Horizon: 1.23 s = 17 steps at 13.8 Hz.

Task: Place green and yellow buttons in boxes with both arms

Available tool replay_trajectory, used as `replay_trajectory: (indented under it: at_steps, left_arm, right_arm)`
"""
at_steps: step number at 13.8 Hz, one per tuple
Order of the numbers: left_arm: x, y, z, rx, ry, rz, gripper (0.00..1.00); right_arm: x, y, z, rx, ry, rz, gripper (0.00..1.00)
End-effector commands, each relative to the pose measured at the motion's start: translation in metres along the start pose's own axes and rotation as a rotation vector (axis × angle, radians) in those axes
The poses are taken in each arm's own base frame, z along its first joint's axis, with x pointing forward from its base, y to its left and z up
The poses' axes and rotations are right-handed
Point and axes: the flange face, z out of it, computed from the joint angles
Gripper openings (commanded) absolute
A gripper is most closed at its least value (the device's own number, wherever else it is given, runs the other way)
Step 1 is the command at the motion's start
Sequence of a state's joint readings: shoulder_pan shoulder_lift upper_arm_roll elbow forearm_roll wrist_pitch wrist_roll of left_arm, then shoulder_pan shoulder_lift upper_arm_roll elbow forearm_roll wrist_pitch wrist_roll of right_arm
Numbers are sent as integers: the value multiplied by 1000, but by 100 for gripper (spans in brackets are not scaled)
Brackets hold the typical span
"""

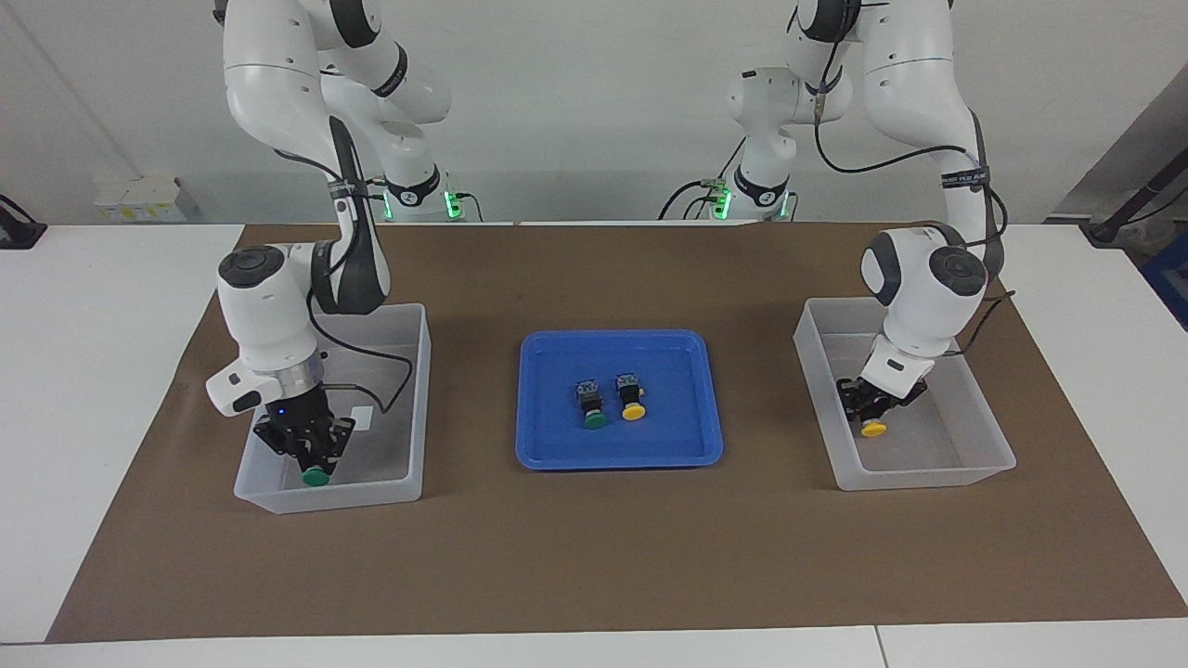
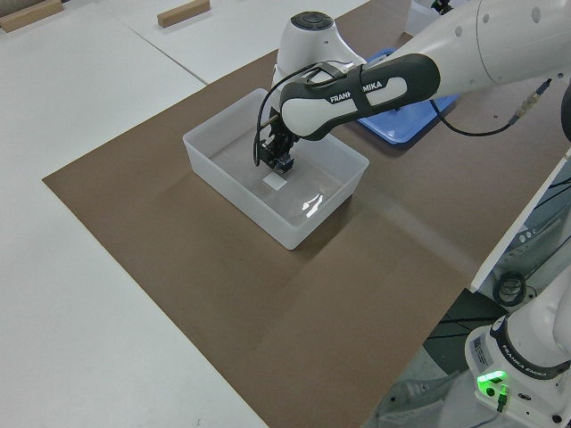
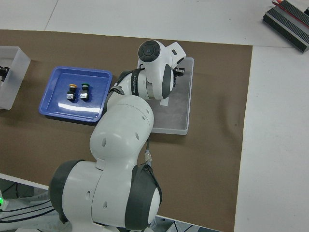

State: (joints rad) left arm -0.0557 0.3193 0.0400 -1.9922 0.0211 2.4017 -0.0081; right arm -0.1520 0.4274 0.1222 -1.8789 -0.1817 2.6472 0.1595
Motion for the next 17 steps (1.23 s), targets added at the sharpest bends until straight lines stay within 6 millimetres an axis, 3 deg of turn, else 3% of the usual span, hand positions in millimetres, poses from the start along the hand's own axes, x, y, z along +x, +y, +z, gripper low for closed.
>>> replay_trajectory:
  at_steps: [1, 2, 4, 6, 7, 10, 11, 12, 13, 15, 17]
  left_arm:
    - [-2, 1, -5, 2, 16, 17, 57]
    - [0, 1, -6, 3, 19, 18, 65]
    - [6, 0, -13, 6, 20, 20, 68]
    - [17, 0, -26, 9, 8, 21, 68]
    - [23, 0, -35, 11, -1, 21, 68]
    - [40, 1, -70, 16, -6, 24, 67]
    - [45, 1, -83, 16, -7, 24, 67]
    - [50, 4, -97, 14, -12, 27, 67]
    - [54, 12, -111, 12, -16, 37, 67]
    - [59, 39, -135, 7, -25, 64, 66]
    - [55, 76, -144, -5, -35, 72, 66]
  right_arm:
    - [15, 3, 2, 16, 31, 1, 40]
    - [16, 2, 1, 16, 35, 0, 83]
    - [18, -5, -4, 19, 41, -5, 88]
    - [21, -8, -31, 11, 47, -11, 100]
    - [23, -14, -49, 5, 32, -19, 100]
    - [21, -67, -105, 8, 10, -23, 100]
    - [18, -86, -111, 16, 8, -21, 100]
    - [11, -123, -116, 40, 10, -47, 100]
    - [7, -148, -120, 56, 17, -43, 100]
    - [-3, -190, -125, 89, 39, -73, 100]
    - [-17, -241, -128, 145, 87, -141, 100]
